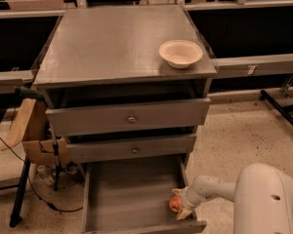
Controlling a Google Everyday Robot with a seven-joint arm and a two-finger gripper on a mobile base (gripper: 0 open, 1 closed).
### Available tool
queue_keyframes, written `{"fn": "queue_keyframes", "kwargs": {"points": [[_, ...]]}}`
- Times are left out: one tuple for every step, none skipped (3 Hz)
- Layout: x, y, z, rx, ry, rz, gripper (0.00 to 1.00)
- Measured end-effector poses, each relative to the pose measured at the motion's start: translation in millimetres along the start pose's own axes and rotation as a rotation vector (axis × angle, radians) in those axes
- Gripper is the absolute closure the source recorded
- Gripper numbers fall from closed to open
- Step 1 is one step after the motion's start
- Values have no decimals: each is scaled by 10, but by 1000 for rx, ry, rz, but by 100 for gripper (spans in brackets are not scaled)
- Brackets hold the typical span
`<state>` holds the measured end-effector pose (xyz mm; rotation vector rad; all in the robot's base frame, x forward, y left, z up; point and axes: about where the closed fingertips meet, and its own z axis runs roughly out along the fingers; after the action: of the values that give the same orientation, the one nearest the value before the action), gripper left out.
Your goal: Pick apple from bottom drawer and place on counter
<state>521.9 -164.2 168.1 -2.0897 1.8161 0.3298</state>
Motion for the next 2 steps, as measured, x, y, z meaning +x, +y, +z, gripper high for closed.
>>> {"fn": "queue_keyframes", "kwargs": {"points": [[42,-57,35,42,53,7,26],[183,-201,90,88,120,30,35]]}}
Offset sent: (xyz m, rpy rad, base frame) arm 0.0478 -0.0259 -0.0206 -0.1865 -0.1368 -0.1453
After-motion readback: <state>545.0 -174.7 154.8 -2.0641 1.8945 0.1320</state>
